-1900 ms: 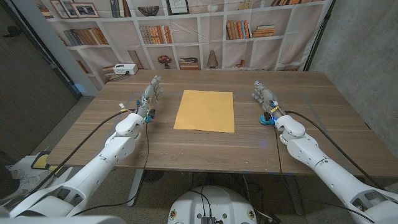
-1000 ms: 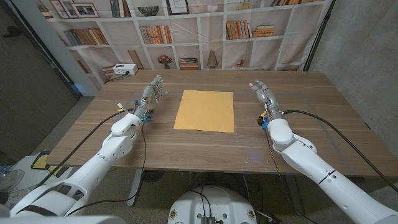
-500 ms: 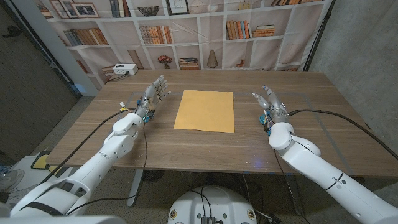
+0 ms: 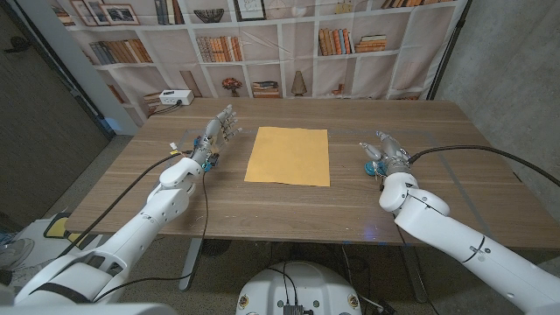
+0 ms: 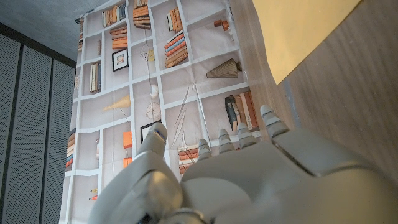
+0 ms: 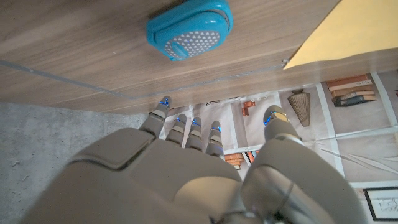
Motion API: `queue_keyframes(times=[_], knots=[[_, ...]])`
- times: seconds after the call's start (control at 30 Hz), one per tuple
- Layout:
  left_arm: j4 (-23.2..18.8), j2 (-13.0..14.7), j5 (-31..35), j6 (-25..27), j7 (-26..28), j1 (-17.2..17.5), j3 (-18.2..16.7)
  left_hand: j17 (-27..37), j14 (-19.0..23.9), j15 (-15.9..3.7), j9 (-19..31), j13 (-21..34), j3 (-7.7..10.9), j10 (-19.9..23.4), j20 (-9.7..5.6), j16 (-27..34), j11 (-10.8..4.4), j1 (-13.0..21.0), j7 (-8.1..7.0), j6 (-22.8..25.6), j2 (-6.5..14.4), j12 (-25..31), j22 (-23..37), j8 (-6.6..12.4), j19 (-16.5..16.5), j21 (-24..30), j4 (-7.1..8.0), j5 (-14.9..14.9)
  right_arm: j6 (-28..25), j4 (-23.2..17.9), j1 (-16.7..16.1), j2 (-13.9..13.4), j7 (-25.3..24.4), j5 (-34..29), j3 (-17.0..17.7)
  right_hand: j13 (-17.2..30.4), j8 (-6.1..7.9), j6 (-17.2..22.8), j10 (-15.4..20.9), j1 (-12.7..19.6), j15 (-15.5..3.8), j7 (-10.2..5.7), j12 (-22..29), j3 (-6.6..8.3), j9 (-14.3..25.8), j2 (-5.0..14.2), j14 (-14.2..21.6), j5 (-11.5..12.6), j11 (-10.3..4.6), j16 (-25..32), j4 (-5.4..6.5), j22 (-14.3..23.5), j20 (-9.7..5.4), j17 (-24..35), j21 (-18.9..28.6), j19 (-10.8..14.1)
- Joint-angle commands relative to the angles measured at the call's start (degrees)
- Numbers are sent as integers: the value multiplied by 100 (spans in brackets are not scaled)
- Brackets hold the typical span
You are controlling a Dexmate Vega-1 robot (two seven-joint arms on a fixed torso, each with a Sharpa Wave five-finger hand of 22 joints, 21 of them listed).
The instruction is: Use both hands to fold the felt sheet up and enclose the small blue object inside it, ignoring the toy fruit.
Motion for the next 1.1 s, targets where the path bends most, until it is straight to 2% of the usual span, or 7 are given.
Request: queue_keyframes(times=[0.03,0.3,0.53,0.77,0.83,1.0,1.1], knots=[[8,-30,47,36,-11,-76,47,18,-2,63,28,15,21,-39,49,27,25,-11,-11,11,19,11,12,-17,16,21,35,40,-1405,-303,571,-253,356,32,-643,21,-51,-99,-21,-35,10,-12,0,-54,12,-61,12,36,4,21,9,22,78,17,10,0],[65,-70,36,39,-30,-116,59,20,-12,69,29,18,19,-55,64,22,33,-21,-19,10,17,5,15,-27,7,18,41,38,-1878,-422,1083,-566,758,372,-1050,30,-77,-345,-319,11,6,-28,-63,-84,20,-101,-1,87,-38,25,-16,23,118,17,29,25],[48,-59,52,60,8,-116,59,21,-16,79,31,20,17,-58,61,20,27,-30,-13,10,16,5,18,-35,5,18,46,36,-2057,-281,1490,-583,911,638,-1364,35,-75,-450,-321,100,28,3,-30,-63,23,-88,64,117,-16,51,-47,22,119,14,68,126],[-8,-41,60,75,47,-99,52,22,-17,82,32,21,17,-71,69,19,15,-37,-7,11,17,1,20,-40,5,18,51,36,-2057,-123,2107,-752,971,822,-2018,40,-95,-701,-548,176,101,-33,-62,-79,28,-125,27,145,12,36,-66,21,135,12,73,167],[-29,-35,59,80,65,-88,46,22,-19,79,32,22,17,-71,71,19,18,-39,-12,4,18,1,20,-45,5,18,52,35,-2057,-85,2315,-816,961,969,-2219,42,-76,-715,-586,206,110,-129,-57,-80,28,-133,12,154,3,30,-73,20,163,11,78,188],[-66,-21,65,78,99,-70,34,23,-15,76,33,23,17,-68,70,20,31,-44,-14,7,19,4,22,-48,5,18,55,35,-2057,70,2966,-1000,249,2179,-2787,44,-62,-734,-626,242,137,-106,-52,-82,29,-149,-6,165,41,25,-83,20,149,11,76,194],[-86,-17,70,69,119,-67,28,23,-16,76,33,23,17,-67,67,19,29,-46,-12,9,19,4,22,-49,4,18,57,34,-2057,278,3724,-1109,-927,3855,-3446,45,-55,-738,-635,256,129,-99,-46,-85,30,-158,0,170,34,28,-86,20,138,11,79,208]])
